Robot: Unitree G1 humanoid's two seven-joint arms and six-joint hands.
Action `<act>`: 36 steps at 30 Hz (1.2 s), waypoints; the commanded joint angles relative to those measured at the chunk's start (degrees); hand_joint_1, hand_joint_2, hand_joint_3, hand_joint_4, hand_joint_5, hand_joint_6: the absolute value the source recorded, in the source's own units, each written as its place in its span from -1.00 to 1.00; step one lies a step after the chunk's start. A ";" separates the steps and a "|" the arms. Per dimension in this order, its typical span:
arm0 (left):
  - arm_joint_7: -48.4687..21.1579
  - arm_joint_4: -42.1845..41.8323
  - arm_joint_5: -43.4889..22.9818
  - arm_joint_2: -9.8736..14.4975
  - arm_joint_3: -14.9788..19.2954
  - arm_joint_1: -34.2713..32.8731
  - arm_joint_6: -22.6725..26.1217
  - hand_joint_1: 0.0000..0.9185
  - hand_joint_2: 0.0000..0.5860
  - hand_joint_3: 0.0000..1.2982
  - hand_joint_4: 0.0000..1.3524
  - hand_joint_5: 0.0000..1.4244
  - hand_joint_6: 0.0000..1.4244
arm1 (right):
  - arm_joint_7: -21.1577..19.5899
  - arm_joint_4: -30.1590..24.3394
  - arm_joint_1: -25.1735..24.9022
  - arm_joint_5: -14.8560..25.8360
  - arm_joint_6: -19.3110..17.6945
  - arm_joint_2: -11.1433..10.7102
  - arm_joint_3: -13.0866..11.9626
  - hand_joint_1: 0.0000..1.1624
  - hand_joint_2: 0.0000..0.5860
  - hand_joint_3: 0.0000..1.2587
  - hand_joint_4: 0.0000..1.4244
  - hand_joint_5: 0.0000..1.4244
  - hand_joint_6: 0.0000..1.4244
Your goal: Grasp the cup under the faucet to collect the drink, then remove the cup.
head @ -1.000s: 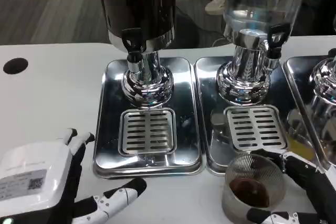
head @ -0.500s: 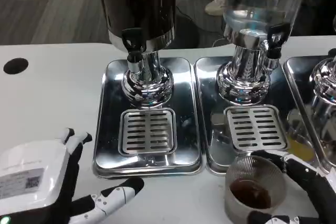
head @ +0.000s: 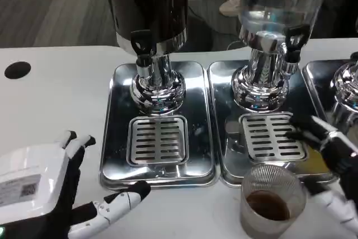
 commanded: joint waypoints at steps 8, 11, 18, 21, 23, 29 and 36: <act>11.60 6.49 -9.01 4.46 0.03 0.38 -4.31 -1.00 -0.37 -0.76 -1.00 -0.91 -0.59 | -11.69 -18.38 -2.12 -33.78 17.41 -6.88 -10.97 -0.18 1.00 -0.73 -1.00 -1.00 -1.00; 16.68 9.04 -9.15 5.27 -0.76 1.22 -6.24 -1.00 -0.46 -0.82 -1.00 -0.92 -0.61 | -16.83 -17.46 -2.71 -42.23 19.50 -6.01 -9.62 -0.18 0.95 -0.77 -1.00 -1.00 -1.00; 30.21 17.25 -7.76 6.85 -2.46 2.79 -7.62 -1.00 -0.66 -0.91 -1.00 -1.00 -0.63 | -25.64 -16.86 -2.32 -50.82 24.61 -5.31 -6.62 -0.23 0.64 -0.83 -1.00 -1.00 -1.00; 31.78 18.25 -8.22 7.26 -1.48 3.44 -5.88 -1.00 -0.66 -0.92 -1.00 -1.00 -0.65 | -26.43 -16.71 -2.31 -50.19 27.04 -6.01 -7.37 -0.28 0.66 -0.85 -1.00 -1.00 -1.00; 32.59 18.12 -8.36 7.84 -1.17 4.15 -5.68 -1.00 -0.67 -0.92 -1.00 -1.00 -0.66 | -26.49 -16.44 -2.39 -49.05 28.31 -6.29 -7.88 -0.29 0.66 -0.85 -1.00 -1.00 -1.00; 34.70 18.08 -11.88 8.92 1.03 5.87 -4.97 -1.00 -0.67 -0.92 -1.00 -1.00 -0.65 | -25.88 -17.19 -2.44 -46.46 31.20 -7.26 -8.66 -0.35 0.69 -0.83 -1.00 -1.00 -1.00; 35.85 19.41 -14.46 10.58 1.50 6.09 -5.40 -1.00 -0.68 -0.91 -1.00 -0.99 -0.64 | -25.28 -18.48 -1.94 -45.02 33.80 -6.83 -7.33 -0.35 0.70 -0.82 -1.00 -1.00 -1.00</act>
